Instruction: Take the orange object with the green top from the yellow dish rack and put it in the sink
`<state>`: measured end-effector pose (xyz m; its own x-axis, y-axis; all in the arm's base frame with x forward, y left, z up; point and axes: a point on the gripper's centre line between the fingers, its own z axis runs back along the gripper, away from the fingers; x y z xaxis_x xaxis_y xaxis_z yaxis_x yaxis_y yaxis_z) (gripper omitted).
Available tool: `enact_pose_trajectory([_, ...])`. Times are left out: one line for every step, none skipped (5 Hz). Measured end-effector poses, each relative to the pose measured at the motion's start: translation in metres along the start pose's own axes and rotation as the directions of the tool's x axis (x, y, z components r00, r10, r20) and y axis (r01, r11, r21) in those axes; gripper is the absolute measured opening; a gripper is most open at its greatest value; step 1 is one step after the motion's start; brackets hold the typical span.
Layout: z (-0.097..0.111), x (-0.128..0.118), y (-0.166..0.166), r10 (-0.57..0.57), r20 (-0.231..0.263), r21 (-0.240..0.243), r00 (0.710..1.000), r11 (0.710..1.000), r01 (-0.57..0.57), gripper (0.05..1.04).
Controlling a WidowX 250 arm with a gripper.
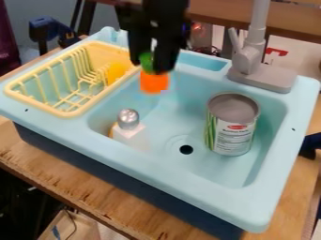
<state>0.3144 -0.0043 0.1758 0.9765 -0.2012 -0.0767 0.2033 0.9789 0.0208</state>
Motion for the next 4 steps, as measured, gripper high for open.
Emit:
enact_pose_trajectory([-0.021, 0.013, -0.005, -0.041, 0.002, 0.039, 0.999, 0.998, 0.041, 0.637])
enact_pose_trajectory([-0.041, 0.023, -0.011, -0.069, 0.015, 0.031, 0.998, 0.997, 0.068, 0.637])
enact_pose_trajectory([-0.06, 0.03, -0.012, -0.074, -0.007, 0.025, 0.997, 0.997, 0.074, 0.637])
enact_pose_trajectory([-0.069, 0.032, -0.012, -0.072, -0.036, 0.02, 0.997, 0.997, 0.072, 0.637])
